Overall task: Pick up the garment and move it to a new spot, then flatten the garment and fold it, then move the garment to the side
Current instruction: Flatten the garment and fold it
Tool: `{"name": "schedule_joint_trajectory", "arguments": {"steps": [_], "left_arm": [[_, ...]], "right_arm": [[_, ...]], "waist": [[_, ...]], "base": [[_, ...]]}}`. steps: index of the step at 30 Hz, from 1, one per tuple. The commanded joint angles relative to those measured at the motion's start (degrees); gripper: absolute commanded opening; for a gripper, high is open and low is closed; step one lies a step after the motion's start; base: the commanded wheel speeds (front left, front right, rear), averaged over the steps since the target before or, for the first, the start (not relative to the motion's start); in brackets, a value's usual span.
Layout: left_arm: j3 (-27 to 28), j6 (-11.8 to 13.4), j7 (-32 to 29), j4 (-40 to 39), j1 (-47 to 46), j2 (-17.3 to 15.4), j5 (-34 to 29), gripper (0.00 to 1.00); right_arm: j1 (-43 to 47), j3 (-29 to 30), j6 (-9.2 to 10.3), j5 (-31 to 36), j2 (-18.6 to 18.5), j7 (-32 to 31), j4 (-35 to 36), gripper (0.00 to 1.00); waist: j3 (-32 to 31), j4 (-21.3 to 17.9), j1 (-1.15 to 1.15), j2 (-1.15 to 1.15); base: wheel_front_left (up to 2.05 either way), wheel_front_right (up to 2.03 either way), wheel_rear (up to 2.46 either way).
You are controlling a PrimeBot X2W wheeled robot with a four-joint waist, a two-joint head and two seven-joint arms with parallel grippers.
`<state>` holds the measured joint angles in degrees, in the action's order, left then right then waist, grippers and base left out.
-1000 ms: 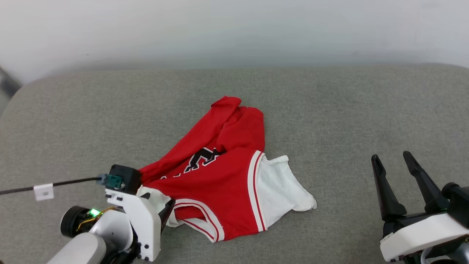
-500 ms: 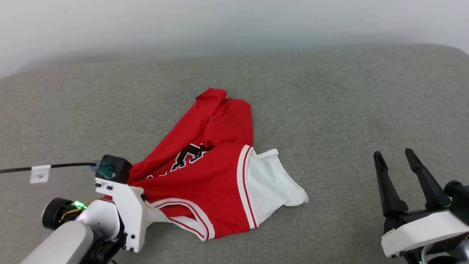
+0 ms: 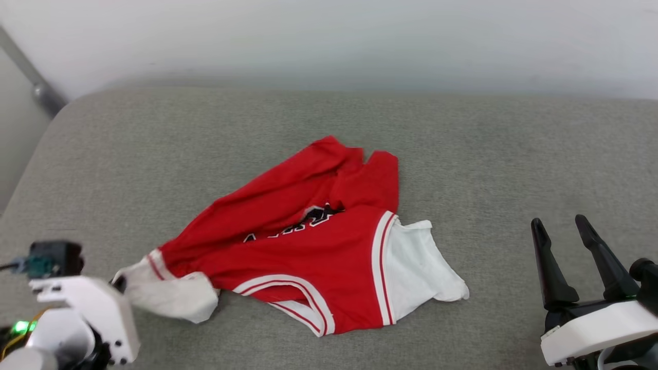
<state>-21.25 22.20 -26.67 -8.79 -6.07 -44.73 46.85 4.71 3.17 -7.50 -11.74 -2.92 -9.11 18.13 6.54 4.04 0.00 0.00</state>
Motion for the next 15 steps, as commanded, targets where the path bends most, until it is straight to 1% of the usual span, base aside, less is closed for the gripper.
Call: {"name": "schedule_joint_trajectory", "arguments": {"steps": [1,3,5,7,13,14,15], "left_arm": [[1.72,0.52,1.43,1.35,3.01,0.27,1.97,0.0],[2.82,-0.29,2.42,3.3,4.98,1.37,4.36,0.0],[3.43,-1.62,3.43,6.1,5.7,2.2,5.75,0.0],[3.92,-3.01,4.75,9.38,5.3,3.72,7.12,0.0],[2.66,-6.82,6.88,19.65,2.33,7.19,7.99,0.0],[2.44,-7.44,7.02,21.05,1.81,8.12,8.56,0.28],[2.18,-8.0,7.32,22.41,1.45,8.96,8.67,0.64]], "right_arm": [[0.01,-0.09,0.02,-0.29,0.07,-0.13,0.29,1.0],[-0.44,-0.19,0.02,-0.3,0.06,-0.23,0.41,1.0],[-1.06,-0.54,0.02,-0.21,0.06,-0.5,0.5,1.0],[-1.43,-0.76,0.02,0.03,0.06,-0.72,0.64,1.0],[-2.52,-0.59,0.02,0.11,0.06,-0.92,0.43,1.0],[-2.57,-0.53,0.02,0.15,0.06,-0.78,0.36,1.0],[-2.52,-0.37,0.02,0.08,0.06,-0.72,0.23,1.0]], "waist": [[0.04,1.07,0.0,0.0],[0.62,1.38,0.0,0.0],[1.29,1.25,0.0,0.0],[2.14,0.82,0.0,0.0],[4.29,-1.07,0.0,0.0],[4.33,-1.25,0.0,0.0],[4.31,-1.45,0.0,0.0]], "base": [[0.0,0.0,0.0],[0.0,0.0,0.0],[0.0,0.0,0.0],[0.0,0.0,0.0],[0.0,0.0,0.0],[0.0,0.0,0.0],[0.0,0.0,0.0]]}}
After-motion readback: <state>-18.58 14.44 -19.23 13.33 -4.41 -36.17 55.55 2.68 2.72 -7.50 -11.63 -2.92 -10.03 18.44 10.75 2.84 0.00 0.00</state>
